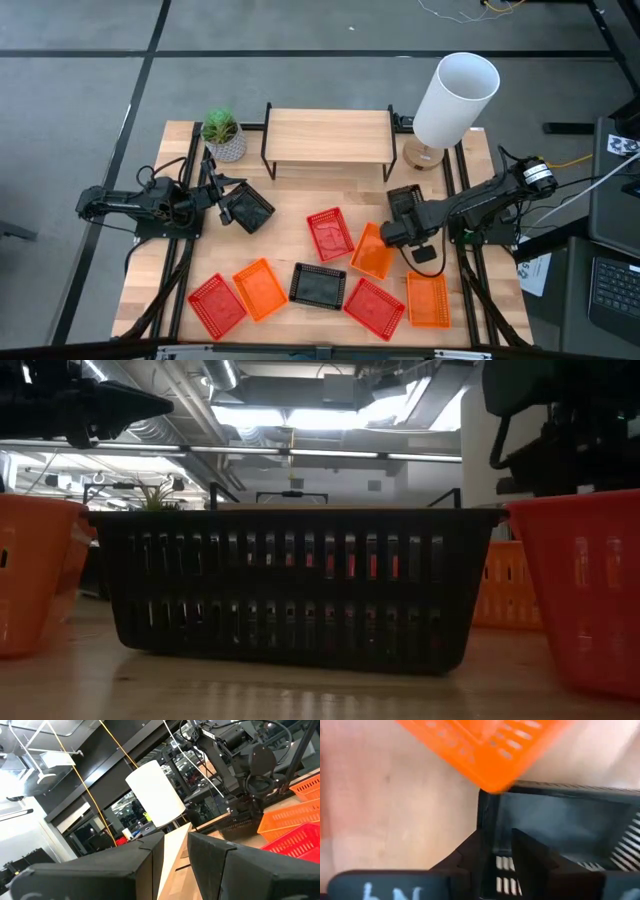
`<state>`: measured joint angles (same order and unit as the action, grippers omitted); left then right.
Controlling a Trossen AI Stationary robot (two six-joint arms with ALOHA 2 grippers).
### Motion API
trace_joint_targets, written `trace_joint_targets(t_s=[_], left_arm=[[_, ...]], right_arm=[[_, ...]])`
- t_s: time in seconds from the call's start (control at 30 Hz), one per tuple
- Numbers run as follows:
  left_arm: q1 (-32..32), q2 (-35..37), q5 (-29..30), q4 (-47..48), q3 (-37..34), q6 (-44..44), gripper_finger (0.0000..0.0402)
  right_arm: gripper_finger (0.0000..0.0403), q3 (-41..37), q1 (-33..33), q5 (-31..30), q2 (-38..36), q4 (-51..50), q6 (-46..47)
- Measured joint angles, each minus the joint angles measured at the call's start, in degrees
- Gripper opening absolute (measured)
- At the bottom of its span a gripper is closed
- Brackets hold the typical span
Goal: Stack baskets on shelf by color
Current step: Put the right black basket on the shelf
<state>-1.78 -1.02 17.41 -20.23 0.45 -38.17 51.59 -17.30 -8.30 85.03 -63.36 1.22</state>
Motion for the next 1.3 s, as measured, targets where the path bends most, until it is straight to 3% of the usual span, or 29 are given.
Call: trace_joint_targets(t_s=[0.33,0.83,1.0,1.3], left_arm=[[0.0,0.0,0.0,0.0,0.0,0.0,0.008],[0.0,0.0,0.0,0.02,0.0,0.0,0.008],[0.0,0.0,-0.02,0.0,0.0,0.01,0.008],[0.0,0.0,-0.02,0.0,0.0,0.0,0.008]], right_arm=[[0.0098,7.61,-0.35,0.06,-0.04,-3.93,4.98],[0.0098,0.66,-2.47,1.36,-0.04,-3.23,10.5],[0.0098,-0.67,-2.45,-1.62,-0.04,-2.77,11.3],[0.0098,-5.1,-2.45,-0.7,-0.04,4.68,12.23]])
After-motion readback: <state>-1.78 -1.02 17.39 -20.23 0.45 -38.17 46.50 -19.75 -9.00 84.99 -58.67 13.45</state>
